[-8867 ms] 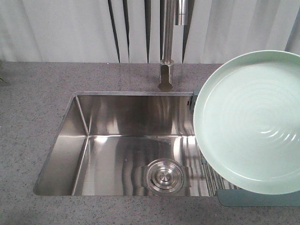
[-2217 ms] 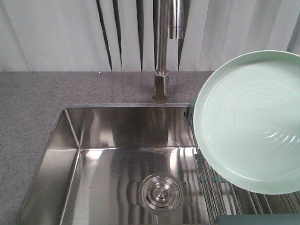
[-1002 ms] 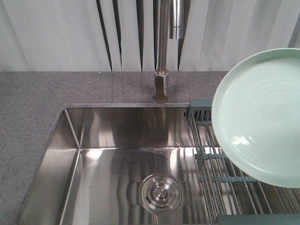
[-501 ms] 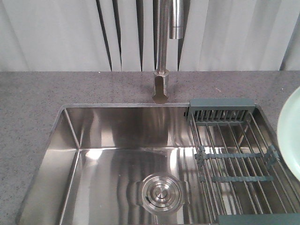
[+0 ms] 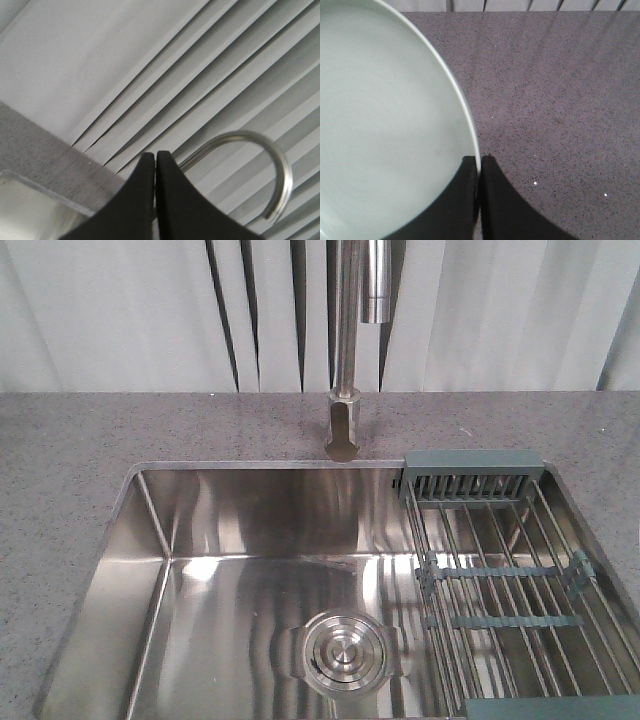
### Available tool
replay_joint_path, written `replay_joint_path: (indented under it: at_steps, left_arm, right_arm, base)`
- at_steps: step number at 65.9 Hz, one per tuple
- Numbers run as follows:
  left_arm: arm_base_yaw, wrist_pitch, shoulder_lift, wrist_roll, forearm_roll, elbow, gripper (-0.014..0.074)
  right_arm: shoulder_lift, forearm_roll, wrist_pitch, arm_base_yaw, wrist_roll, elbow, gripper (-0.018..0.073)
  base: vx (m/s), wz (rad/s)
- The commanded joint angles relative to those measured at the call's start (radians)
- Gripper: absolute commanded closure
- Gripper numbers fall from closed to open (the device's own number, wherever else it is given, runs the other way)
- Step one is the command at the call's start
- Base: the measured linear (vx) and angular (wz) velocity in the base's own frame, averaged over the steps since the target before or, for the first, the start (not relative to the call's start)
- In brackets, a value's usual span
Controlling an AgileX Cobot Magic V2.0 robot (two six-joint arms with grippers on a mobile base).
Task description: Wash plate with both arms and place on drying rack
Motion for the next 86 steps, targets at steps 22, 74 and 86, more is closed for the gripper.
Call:
replay_joint_path:
  at_steps: [22,74,86]
  left_arm:
    - [-0.008,0.351,0.594,0.868,-0.648,-0.407,0.0603]
    - [-0.173,0.631,1.294,1.080,-0.913,-0.919,0.0081]
    - [-0.208,0.639,1.418,1.020,-0.912,-1.044,0.0094]
  right_arm:
    - [0.009,-0.032,-0.082,-0.001,-0.007,-0.023,0.0563]
    - [0.009,-0.030,-0.089,-0.001,-0.007,-0.023,0.0563]
    - [0.009,-0.029,-0.089,-0.001,-0.007,-0.023,0.0563]
  base:
    - [0.00,0.00]
    - [0.00,0.00]
    - [0.00,0.00]
